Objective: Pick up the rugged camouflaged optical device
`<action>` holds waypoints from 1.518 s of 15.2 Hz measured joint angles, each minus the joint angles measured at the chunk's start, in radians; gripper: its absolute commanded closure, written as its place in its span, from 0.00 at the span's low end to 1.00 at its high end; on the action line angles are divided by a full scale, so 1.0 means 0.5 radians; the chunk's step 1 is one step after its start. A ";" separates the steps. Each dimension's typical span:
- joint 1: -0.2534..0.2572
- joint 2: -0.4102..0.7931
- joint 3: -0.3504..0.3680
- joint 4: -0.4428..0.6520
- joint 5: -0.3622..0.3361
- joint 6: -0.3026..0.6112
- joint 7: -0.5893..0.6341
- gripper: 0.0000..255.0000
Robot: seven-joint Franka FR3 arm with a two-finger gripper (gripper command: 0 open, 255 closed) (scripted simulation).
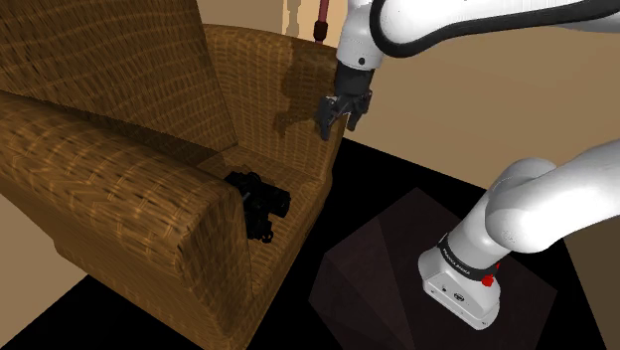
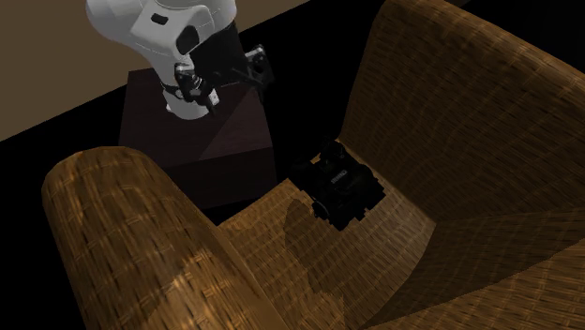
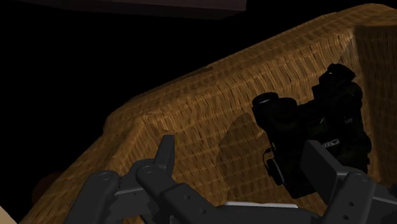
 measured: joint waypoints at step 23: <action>0.317 1.419 0.475 0.511 -0.372 0.742 0.617 0.00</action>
